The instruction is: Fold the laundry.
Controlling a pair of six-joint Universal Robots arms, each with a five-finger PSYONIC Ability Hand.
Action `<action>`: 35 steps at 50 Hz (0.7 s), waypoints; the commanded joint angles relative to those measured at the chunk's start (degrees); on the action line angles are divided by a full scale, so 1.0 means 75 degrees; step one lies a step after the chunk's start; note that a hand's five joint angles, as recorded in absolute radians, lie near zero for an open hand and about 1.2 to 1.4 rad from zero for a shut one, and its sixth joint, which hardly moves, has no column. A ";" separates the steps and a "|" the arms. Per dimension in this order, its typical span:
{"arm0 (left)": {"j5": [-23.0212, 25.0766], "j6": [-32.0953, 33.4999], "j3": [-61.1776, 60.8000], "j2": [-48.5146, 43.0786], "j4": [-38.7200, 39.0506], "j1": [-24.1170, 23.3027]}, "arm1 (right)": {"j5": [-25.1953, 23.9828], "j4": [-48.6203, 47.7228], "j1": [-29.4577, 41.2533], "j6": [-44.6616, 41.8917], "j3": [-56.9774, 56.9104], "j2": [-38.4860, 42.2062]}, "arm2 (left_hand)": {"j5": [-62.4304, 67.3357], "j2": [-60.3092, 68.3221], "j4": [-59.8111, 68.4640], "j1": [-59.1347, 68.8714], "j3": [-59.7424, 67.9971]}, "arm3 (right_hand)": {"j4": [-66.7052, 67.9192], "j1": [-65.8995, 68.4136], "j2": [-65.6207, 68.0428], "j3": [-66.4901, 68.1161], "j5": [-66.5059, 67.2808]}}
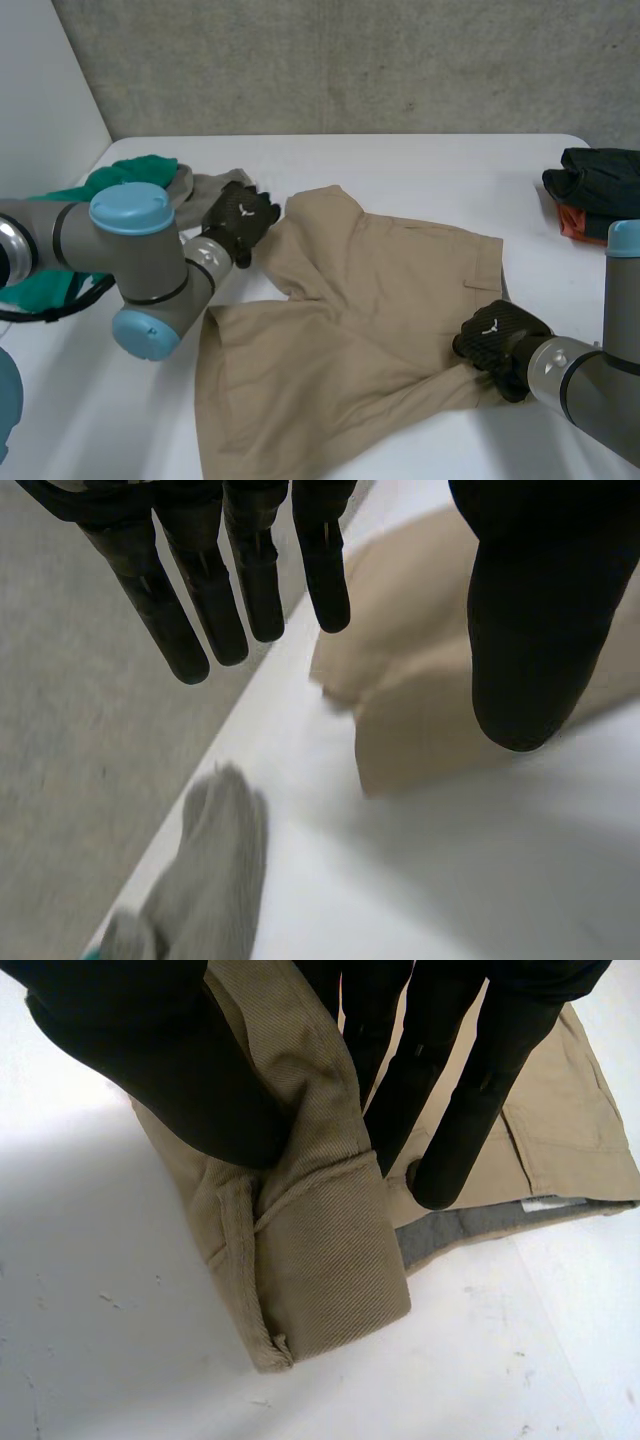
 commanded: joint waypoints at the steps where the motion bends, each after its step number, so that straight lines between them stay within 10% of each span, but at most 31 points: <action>1: 0.0620 -0.0298 0.0919 -0.0783 -0.0348 0.0091 | -0.0043 -0.0046 -0.0014 -0.0014 0.0055 0.0016 | 0.0376 0.0315 0.0344 0.0263 0.0267 | 0.1461 0.2394 0.1656 0.1511 0.1615; 11: 0.0644 -0.0251 0.1529 -0.1405 -0.0911 0.0114 | -0.0043 -0.0093 -0.0013 -0.0014 0.0009 0.0016 | 0.1025 0.0965 0.0993 0.0913 0.0916 | 0.1461 0.2394 0.1656 0.1511 0.1615; 18: 0.0492 -0.0239 0.1693 -0.1429 -0.0912 0.0114 | -0.0043 -0.0164 -0.0014 -0.0014 -0.0003 0.0028 | 0.7001 0.6940 0.6969 0.6888 0.6892 | 0.1461 0.2394 0.1656 0.1511 0.1615; 27: -0.1113 0.0018 0.1413 -0.0925 -0.0677 0.0103 | -0.0032 -0.0164 -0.0014 -0.0014 -0.0003 0.0028 | 0.7012 0.6951 0.6980 0.6899 0.6903 | 0.1461 0.2394 0.1656 0.1511 0.1615; 35: -0.1266 0.0406 0.0406 -0.0445 -0.0654 0.0126 | -0.0032 -0.0187 0.0010 0.0021 0.0009 0.0028 | 0.7012 0.6951 0.6980 0.6899 0.6903 | 0.1461 0.2394 0.1656 0.1511 0.1615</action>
